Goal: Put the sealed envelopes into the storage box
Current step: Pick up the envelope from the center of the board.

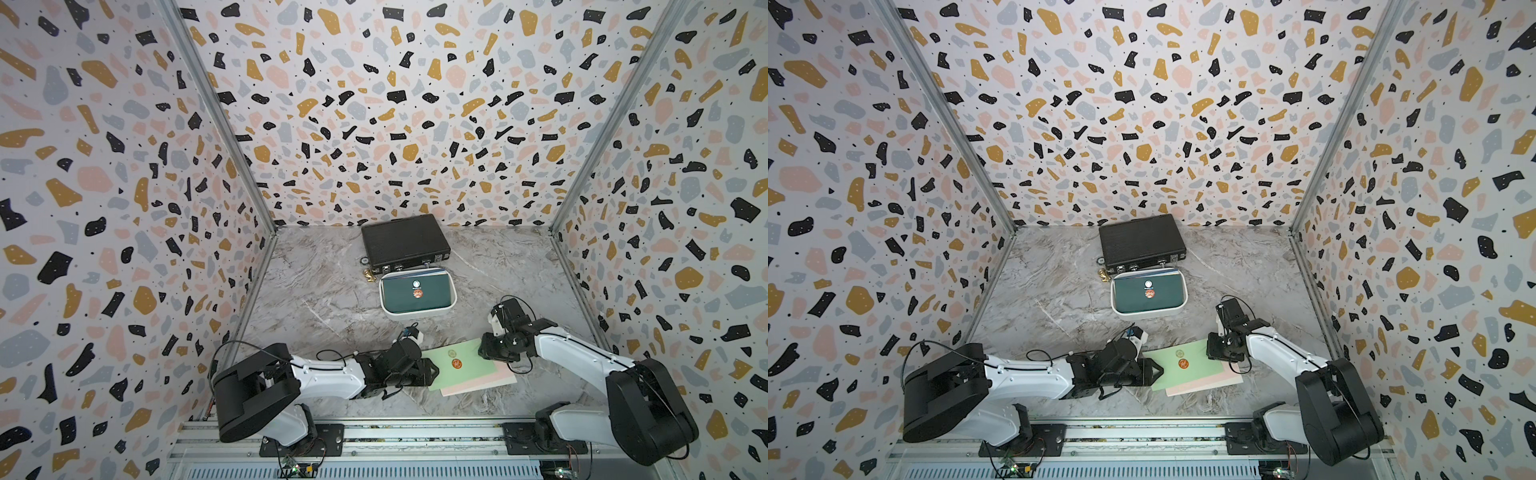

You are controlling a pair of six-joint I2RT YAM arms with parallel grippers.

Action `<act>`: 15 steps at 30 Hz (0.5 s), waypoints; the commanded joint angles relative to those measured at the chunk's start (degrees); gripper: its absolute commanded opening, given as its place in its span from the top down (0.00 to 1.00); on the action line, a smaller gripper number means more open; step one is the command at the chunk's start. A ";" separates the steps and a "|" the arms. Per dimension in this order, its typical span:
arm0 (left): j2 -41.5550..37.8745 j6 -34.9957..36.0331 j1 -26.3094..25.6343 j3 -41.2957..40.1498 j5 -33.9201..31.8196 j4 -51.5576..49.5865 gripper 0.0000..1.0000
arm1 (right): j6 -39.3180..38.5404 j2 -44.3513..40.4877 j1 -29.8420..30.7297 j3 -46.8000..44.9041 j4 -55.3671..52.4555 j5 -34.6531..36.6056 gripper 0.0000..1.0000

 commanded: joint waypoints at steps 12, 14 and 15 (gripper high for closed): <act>-14.59 21.73 -0.17 9.21 -12.19 -28.90 0.98 | -9.99 -11.27 0.28 8.25 -8.11 -0.11 0.63; -18.64 27.47 -0.17 10.84 -15.25 -34.69 1.00 | -11.88 -14.19 0.58 10.58 -7.27 -1.33 0.63; -21.26 30.89 -0.17 11.67 -16.09 -37.08 1.00 | -12.70 -15.41 0.99 11.42 -5.94 -3.18 0.63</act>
